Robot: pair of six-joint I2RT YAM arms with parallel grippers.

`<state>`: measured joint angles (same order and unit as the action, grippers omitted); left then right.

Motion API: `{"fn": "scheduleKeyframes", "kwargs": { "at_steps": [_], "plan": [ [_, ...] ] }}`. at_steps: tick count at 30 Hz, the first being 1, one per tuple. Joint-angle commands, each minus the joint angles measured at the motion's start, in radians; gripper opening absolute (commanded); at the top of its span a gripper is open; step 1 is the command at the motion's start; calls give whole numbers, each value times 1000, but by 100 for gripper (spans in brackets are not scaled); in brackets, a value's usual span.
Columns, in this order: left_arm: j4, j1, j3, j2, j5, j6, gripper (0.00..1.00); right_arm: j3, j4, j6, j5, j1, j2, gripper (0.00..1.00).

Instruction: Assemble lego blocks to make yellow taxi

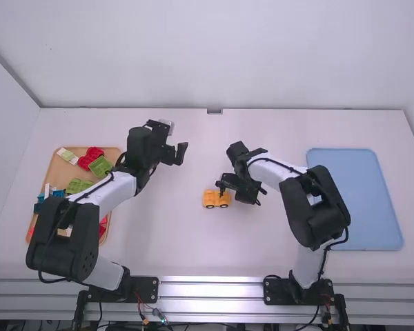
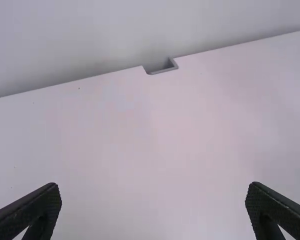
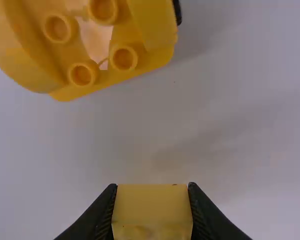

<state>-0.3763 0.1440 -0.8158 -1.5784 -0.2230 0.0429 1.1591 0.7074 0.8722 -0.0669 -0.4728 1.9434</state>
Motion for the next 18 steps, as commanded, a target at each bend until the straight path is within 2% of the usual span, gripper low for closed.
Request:
{"fn": "scheduleKeyframes", "kwargs": {
  "at_steps": [1, 2, 3, 5, 7, 8, 10, 13, 14, 18],
  "plan": [
    [3, -11, 2, -2, 7, 9, 99, 5, 4, 24, -11, 2, 15, 0],
    [3, -12, 2, -2, 7, 13, 99, 5, 4, 24, -9, 2, 15, 1],
    [3, -14, 2, -2, 7, 18, 99, 5, -2, 28, -10, 3, 15, 9],
    [3, -12, 2, -2, 7, 17, 99, 5, -4, 47, -3, 3, 15, 19],
    [3, -9, 2, -2, 7, 18, 99, 5, -12, 51, 10, 4, 15, 40],
    [4, -9, 2, -2, 7, 18, 99, 5, -14, 48, 14, 5, 15, 42],
    [6, -10, 2, -2, 6, 18, 99, 5, -23, 50, 48, 16, 15, 56],
    [6, -10, 2, -2, 7, 17, 99, 5, -26, 48, 48, 16, 15, 62],
    [5, -10, 2, -2, 7, 18, 99, 5, -23, 44, 20, 16, 14, 98],
    [-6, -9, 2, -2, 7, 17, 99, 42, 9, -33, -29, 14, 6, 99]
  ]
}}
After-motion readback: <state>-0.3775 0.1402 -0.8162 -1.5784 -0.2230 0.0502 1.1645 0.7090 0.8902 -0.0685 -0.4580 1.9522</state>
